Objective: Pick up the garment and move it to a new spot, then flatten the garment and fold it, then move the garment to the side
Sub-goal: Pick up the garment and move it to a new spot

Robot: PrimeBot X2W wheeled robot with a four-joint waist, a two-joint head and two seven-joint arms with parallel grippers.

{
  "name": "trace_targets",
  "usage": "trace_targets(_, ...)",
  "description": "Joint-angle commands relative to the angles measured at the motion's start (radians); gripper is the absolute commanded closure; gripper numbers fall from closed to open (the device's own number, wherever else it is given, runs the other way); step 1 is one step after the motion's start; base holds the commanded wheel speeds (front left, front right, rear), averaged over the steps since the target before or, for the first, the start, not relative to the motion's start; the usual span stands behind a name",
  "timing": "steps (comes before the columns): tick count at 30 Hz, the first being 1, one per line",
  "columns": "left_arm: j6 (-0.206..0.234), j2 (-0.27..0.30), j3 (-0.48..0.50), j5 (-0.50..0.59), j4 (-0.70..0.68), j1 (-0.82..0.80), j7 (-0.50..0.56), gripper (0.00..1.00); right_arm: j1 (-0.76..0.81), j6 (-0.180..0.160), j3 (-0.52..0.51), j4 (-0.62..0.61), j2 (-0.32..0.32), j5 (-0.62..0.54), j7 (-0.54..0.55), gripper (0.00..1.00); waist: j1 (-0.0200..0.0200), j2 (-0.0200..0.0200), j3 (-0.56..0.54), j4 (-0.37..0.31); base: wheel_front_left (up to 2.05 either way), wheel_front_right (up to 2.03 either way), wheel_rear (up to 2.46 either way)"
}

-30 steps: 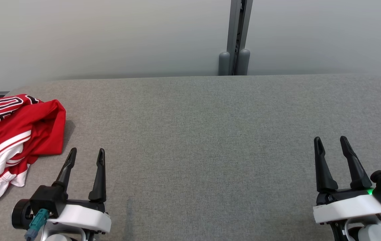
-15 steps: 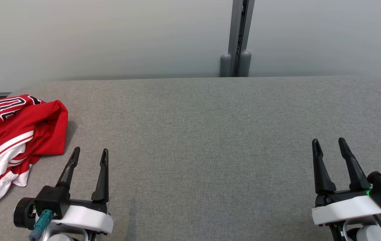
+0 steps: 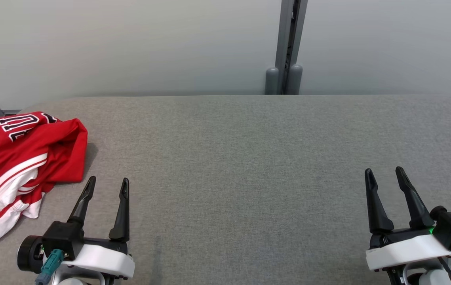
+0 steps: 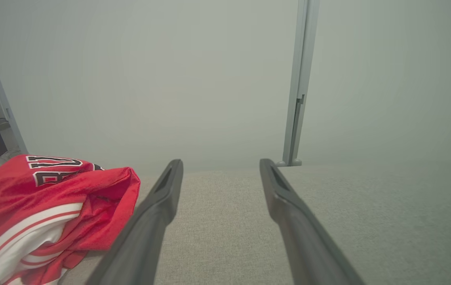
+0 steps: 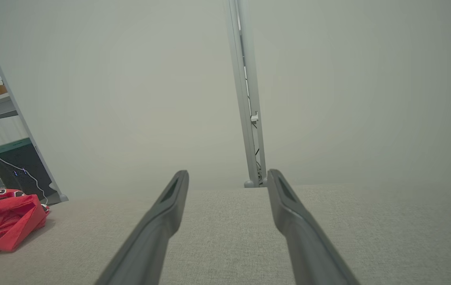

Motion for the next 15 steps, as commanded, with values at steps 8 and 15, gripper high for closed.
trace_targets(8, 0.01, 0.005, 0.008, -0.002, 0.01, -0.007, -0.002, 0.0, 0.011, 0.002, 0.014, 0.003, -0.009, 0.008, -0.008, 0.0, 0.0, 0.0, -0.003, 0.07, 0.0, 0.0, 0.0)
trace_targets(15, 0.014, 0.005, 0.021, -0.002, 0.017, -0.011, -0.002, 0.0, -0.002, 0.002, 0.016, 0.016, -0.009, 0.016, -0.008, 0.0, 0.0, 0.0, -0.008, 0.153, 0.0, 0.0, 0.0)
